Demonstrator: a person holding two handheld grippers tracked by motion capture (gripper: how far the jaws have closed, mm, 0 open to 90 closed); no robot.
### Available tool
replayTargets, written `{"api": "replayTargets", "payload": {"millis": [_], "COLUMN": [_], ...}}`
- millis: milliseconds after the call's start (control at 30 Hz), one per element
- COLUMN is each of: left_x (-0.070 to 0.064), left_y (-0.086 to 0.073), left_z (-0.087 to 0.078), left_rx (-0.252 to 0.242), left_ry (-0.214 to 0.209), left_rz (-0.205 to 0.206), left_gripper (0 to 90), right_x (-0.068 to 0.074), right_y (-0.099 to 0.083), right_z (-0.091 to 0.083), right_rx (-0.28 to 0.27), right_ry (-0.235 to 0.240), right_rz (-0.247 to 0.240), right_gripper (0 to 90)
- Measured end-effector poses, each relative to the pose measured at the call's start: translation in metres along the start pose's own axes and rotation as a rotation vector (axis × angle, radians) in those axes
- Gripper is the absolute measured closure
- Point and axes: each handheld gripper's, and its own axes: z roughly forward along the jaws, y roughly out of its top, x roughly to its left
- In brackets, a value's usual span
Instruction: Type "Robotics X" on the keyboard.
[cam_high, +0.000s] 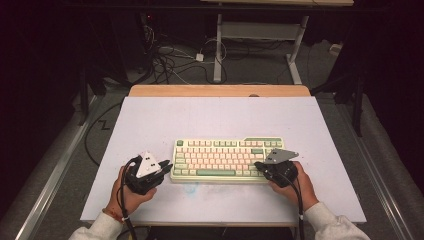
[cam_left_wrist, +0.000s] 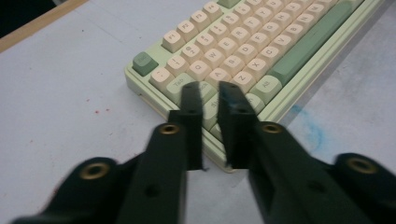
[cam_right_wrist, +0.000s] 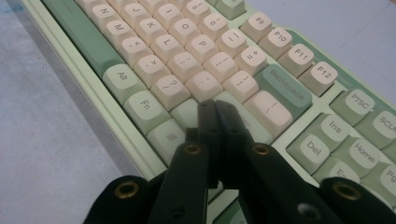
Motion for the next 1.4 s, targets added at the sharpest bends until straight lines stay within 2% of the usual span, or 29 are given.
{"api": "replayTargets", "payload": {"millis": [67, 100, 200, 400, 500, 533, 700, 800, 1167, 1400], "left_x": [-0.001, -0.002, -0.003, -0.004, -0.004, -0.004, -0.003, -0.003, -0.011, -0.015], "left_y": [0.002, 0.004, 0.008, 0.018, 0.022, 0.026, 0.033, 0.039, 0.062, 0.071], "left_z": [0.001, 0.002, 0.005, 0.014, 0.017, 0.020, 0.027, 0.032, 0.068, 0.083], "left_rx": [0.017, 0.017, 0.014, 0.030, 0.034, 0.022, -0.015, -0.023, 0.066, 0.097], "left_ry": [-0.008, 0.005, 0.005, -0.010, -0.025, -0.013, -0.074, -0.084, -0.106, -0.124], "left_rz": [0.026, 0.044, 0.057, 0.066, 0.058, 0.062, 0.042, 0.045, 0.068, 0.092], "left_gripper": [87.4, 87.5, 87.5, 87.4, 87.3, 87.2, 87.2, 87.2, 87.3, 87.3], "right_x": [0.000, 0.000, 0.001, 0.001, 0.001, 0.001, 0.003, 0.003, 0.003, 0.004], "right_y": [0.000, 0.000, -0.001, -0.001, -0.001, -0.001, -0.001, -0.001, -0.001, -0.001], "right_z": [0.000, 0.000, 0.000, 0.000, 0.000, 0.000, 0.000, 0.000, 0.000, 0.000], "right_rx": [-0.001, -0.002, -0.004, -0.007, -0.010, -0.010, -0.004, -0.004, -0.008, -0.005], "right_ry": [-0.002, -0.003, -0.005, -0.007, -0.009, -0.009, -0.017, -0.020, -0.021, -0.027], "right_rz": [-0.001, -0.001, 0.000, -0.001, -0.005, -0.005, -0.009, -0.009, -0.008, -0.012], "right_gripper": [90.0, 90.0, 90.0, 90.0, 90.0, 90.0, 90.0, 90.0, 90.0, 90.0]}}
